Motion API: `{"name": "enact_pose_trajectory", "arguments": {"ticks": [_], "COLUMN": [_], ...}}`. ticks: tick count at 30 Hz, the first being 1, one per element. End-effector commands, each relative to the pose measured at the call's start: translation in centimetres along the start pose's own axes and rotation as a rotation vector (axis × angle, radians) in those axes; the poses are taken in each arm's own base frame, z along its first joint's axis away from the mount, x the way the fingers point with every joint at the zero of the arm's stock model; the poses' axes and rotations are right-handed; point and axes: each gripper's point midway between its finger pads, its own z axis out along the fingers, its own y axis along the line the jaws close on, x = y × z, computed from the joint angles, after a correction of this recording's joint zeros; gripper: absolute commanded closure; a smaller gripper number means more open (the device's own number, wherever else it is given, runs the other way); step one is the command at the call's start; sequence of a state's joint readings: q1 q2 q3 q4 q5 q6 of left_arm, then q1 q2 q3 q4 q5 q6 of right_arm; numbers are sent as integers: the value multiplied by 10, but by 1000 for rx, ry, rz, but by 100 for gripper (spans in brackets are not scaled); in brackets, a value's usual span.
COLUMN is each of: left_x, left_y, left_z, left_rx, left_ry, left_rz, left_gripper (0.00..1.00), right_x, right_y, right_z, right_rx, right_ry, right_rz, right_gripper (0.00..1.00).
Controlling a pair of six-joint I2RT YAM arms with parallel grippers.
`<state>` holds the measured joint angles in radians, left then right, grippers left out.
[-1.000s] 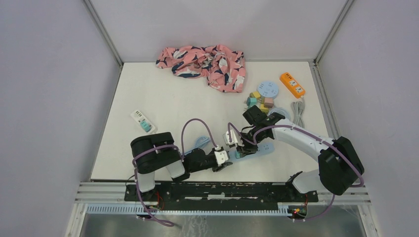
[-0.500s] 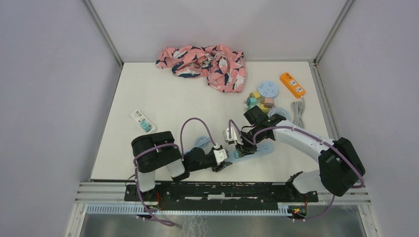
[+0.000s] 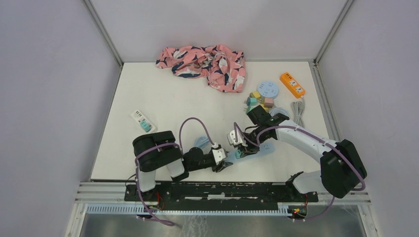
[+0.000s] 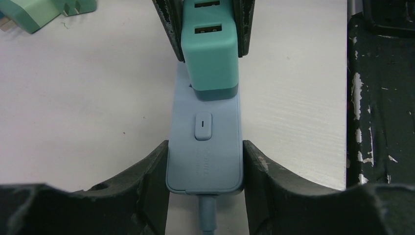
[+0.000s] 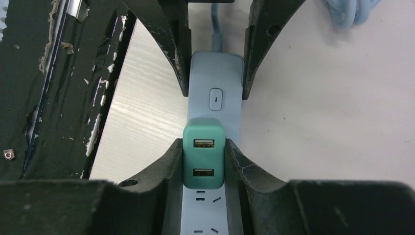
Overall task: Pull the plug off the socket
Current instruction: Remove the plug from the socket.
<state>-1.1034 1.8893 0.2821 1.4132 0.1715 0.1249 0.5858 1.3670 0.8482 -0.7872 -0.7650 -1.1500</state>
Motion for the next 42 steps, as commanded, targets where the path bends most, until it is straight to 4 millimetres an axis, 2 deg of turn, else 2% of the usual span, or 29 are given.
{"name": "enact_pose_trajectory", "arguments": {"ticks": [1, 5, 8, 11, 15, 19, 22, 25, 28, 30, 33, 35, 39, 42], "left_x": [-9, -7, -7, -6, -7, -9, -8, -8, -7, -7, -8, -8, -8, -9], "left_y": [2, 2, 2, 2, 2, 3, 2, 2, 2, 3, 2, 2, 2, 2], "left_z": [1, 1, 1, 1, 1, 1, 1, 1, 0, 0, 1, 1, 0, 1], "left_rx": [-6, -8, -8, -9, -8, -11, -11, -12, -13, -14, -13, -12, -12, -12], "left_ry": [-42, -35, -36, -37, -41, -44, -43, -42, -38, -38, -41, -42, -44, -45], "left_rz": [-36, -39, -39, -40, -42, -45, -48, -49, -50, -51, -50, -50, -51, -52], "left_gripper": [97, 97, 97, 97, 97, 97, 97, 97, 97, 97, 97, 97, 97, 97], "right_x": [-39, -27, -7, 1, -12, -26, -36, -43, -33, -21, -7, -5, -19, -33], "right_y": [-13, -38, -42, -28, 3, 13, 4, -15, -31, -36, -26, -16, 6, 12], "right_z": [5, -5, -17, -21, -13, 2, 10, 8, -3, -12, -17, -17, -10, 0], "right_rx": [39, 150, 169, 126, -5, -67, -32, 44, 117, 138, 107, 69, -22, -55], "right_ry": [-134, -63, 8, 31, -67, -101, -115, -121, -80, -56, -15, -18, -107, -147], "right_rz": [-26, 55, 53, -8, -88, -122, -98, -14, 25, 32, 7, -26, -88, -93], "right_gripper": [100, 100, 100, 100, 100, 100, 100, 100, 100, 100, 100, 100, 100, 100]}}
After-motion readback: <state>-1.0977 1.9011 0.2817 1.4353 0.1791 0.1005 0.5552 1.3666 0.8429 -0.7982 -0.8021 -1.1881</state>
